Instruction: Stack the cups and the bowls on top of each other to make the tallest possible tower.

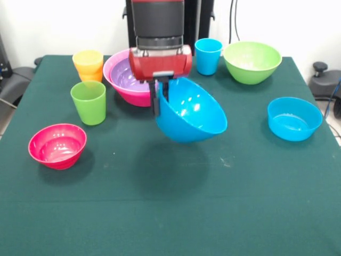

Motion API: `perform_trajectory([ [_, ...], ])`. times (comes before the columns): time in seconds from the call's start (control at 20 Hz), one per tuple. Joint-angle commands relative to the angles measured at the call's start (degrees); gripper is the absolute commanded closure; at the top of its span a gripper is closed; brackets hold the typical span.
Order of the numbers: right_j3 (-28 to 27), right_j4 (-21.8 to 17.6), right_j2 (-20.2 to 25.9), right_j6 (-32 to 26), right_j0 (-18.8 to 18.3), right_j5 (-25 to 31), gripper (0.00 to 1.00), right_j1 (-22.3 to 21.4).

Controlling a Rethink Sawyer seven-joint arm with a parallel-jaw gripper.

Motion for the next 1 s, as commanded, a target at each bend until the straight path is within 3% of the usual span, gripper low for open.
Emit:
perform_trajectory([
  [0.05, 3.6, 2.0, 6.1, -7.5, -0.5, 8.4, 1.00, -4.3],
  [0.45, 2.2, 1.3, 7.2, -7.4, -0.6, 8.1, 1.00, -2.9],
  [1.0, 10.6, -0.3, 11.0, -6.2, -5.5, 2.1, 1.00, -6.2],
])
